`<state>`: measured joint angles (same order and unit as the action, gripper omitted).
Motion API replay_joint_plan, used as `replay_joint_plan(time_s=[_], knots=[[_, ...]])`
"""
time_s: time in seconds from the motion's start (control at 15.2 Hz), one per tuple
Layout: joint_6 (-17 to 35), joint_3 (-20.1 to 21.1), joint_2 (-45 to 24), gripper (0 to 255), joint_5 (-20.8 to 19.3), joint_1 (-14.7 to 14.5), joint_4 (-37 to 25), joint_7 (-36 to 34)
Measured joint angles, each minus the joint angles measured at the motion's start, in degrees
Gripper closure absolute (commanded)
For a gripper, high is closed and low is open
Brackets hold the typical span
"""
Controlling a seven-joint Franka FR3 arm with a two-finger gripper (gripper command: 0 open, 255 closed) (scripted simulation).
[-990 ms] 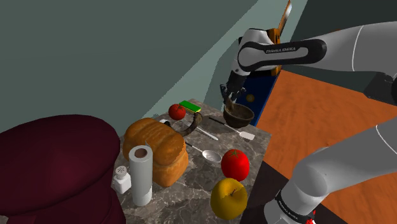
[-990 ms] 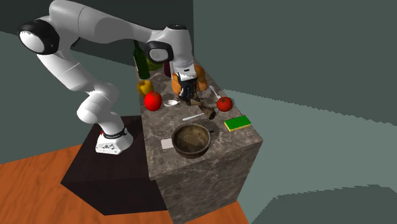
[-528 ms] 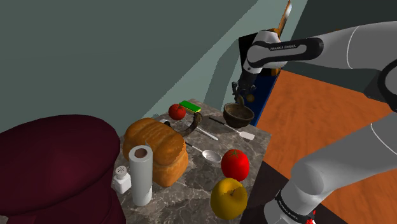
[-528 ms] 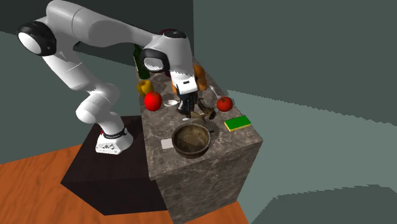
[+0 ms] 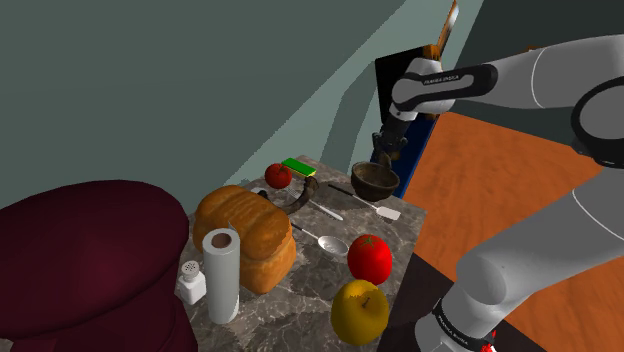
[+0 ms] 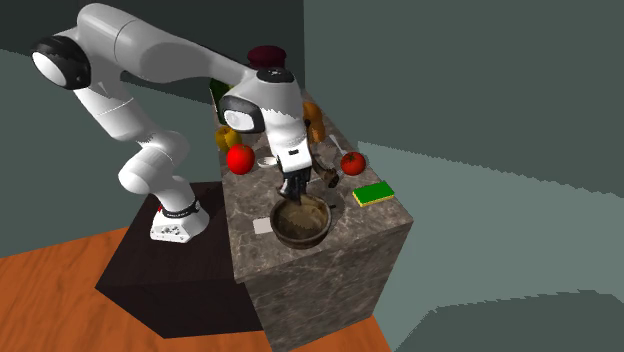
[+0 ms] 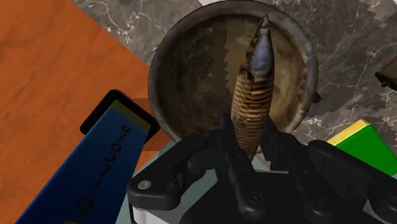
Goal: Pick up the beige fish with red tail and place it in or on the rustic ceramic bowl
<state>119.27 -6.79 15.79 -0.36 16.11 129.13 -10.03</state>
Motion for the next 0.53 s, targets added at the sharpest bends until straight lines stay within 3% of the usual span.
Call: replay_joint_plan(time_s=[0.53], knots=[[6.4,-0.2,-2.1,255,0.2,0.0,4.4,0.4]])
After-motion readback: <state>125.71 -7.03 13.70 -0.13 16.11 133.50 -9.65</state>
